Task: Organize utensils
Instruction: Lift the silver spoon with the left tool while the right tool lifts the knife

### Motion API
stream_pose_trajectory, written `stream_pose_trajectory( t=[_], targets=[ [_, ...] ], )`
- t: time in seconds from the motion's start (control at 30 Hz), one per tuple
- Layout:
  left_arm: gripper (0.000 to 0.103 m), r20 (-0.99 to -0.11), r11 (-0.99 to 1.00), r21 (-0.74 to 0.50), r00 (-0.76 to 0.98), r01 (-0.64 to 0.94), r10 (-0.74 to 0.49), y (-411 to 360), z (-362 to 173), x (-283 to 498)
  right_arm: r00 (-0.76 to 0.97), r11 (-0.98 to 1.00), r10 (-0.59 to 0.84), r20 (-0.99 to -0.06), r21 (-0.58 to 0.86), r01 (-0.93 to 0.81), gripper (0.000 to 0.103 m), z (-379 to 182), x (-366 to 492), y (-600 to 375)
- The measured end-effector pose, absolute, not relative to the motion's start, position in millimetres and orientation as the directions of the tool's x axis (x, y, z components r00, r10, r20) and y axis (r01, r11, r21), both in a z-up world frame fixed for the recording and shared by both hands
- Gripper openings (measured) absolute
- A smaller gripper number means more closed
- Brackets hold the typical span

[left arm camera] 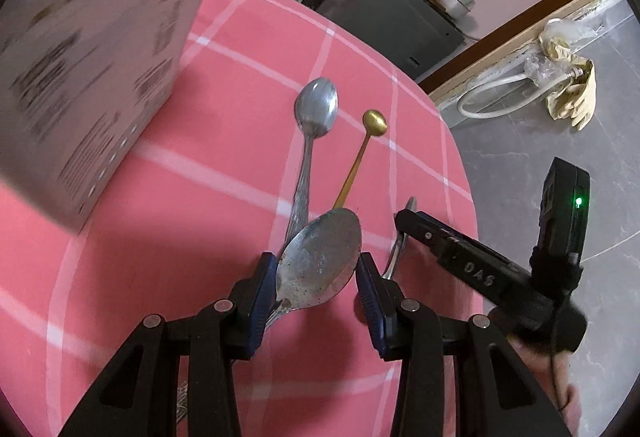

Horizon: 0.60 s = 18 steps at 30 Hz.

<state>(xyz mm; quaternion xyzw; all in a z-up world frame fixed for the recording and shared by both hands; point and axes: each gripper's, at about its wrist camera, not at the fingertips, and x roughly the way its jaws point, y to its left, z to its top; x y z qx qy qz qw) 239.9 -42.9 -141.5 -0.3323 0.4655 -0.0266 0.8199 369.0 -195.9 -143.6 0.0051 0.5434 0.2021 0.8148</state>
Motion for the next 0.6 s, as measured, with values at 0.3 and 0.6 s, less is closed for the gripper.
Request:
stream_pose_trajectory(
  t=[0.3, 0.6],
  targets=[
    [0.039, -0.751, 0.768, -0.581, 0.541, -0.268, -0.379, -36.8, -142.9, 202.5, 0.191, 0.847, 0.5, -0.845, 0.431, -0.31, 0.015, -149.6, 327.2, -202.9],
    [0.038, -0.755, 0.77, -0.575, 0.542, -0.275, -0.37, -12.8, -143.7, 177.8, 0.193, 0.869, 0.432, -0.881, 0.35, -0.35, 0.026, -150.7, 312.9, -175.4]
  ],
)
